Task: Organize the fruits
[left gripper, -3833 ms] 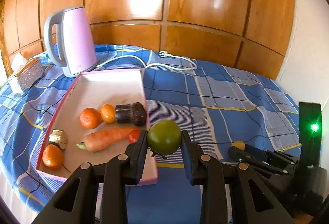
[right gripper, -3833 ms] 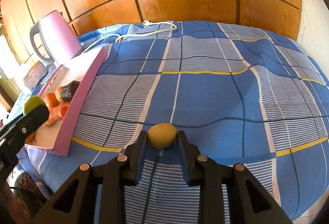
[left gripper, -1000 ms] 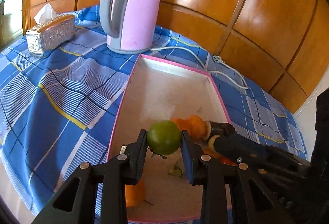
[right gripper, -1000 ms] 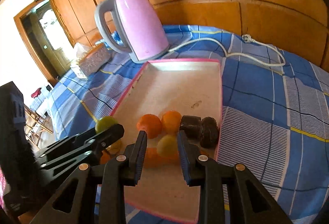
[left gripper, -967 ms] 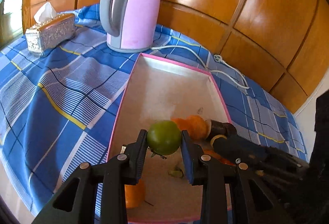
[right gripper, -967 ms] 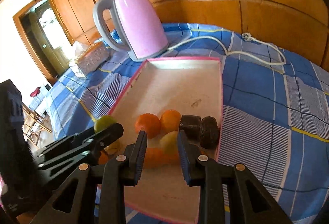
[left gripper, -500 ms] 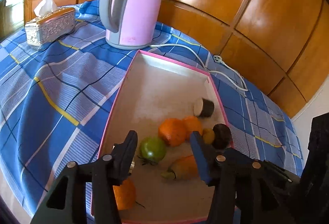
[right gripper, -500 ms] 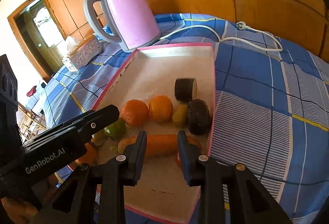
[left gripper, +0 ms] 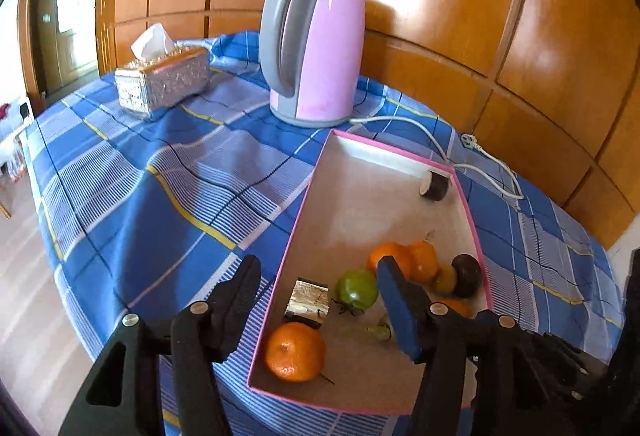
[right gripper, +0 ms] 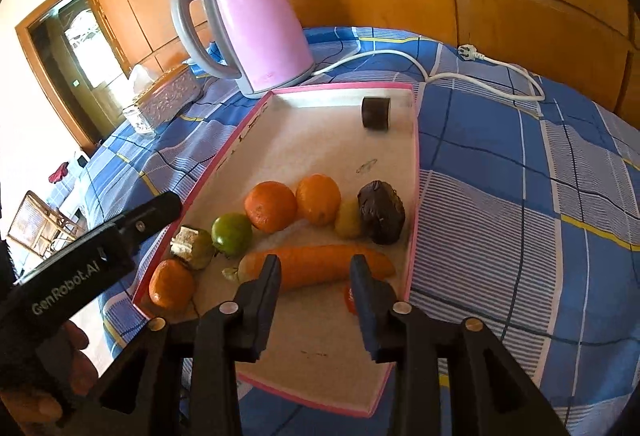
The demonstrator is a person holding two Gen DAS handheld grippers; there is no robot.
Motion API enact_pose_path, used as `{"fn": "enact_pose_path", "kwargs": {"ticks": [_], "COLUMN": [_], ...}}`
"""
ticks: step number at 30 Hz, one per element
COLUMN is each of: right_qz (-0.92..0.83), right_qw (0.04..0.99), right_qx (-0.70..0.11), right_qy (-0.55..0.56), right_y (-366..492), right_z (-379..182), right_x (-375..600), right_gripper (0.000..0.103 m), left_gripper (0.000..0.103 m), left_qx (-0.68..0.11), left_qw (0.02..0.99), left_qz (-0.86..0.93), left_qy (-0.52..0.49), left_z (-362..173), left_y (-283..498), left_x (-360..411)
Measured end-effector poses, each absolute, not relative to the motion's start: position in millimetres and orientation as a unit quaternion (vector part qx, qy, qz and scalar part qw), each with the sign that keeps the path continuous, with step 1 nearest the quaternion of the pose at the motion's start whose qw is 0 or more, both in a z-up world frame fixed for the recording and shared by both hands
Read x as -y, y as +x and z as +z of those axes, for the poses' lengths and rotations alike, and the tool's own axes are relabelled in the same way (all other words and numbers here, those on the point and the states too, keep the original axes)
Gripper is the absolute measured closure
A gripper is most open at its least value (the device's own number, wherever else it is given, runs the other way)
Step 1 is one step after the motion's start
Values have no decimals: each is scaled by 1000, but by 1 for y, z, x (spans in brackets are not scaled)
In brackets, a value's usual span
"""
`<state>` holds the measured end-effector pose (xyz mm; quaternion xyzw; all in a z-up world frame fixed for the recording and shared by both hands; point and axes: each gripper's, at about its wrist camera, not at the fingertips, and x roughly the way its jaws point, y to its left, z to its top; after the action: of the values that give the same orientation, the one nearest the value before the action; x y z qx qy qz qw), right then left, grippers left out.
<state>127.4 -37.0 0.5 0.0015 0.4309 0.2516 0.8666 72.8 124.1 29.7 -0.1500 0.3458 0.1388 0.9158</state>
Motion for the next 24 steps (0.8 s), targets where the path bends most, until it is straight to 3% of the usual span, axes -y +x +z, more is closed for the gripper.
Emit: {"fn": "enact_pose_path", "kwargs": {"ticks": [5,21,24], "right_qz": [249,218,208], "right_qw": [869,891,897], "right_qx": [-427,-399,-390], "right_qy": [-3,-5,-3], "right_y": [116,79,73], "right_z": [5,22,26], "right_x": [39,57,63], "right_gripper": [65,64,48], "left_gripper": [36,32,28], "left_qx": [-332,-311,-309], "left_qw": [923,934,935], "left_qz": [138,139,141], "left_qy": [-136,-104,-99], "left_z": [41,58,59], "left_y": [62,20,13], "left_x": [-117,-101,-99]}}
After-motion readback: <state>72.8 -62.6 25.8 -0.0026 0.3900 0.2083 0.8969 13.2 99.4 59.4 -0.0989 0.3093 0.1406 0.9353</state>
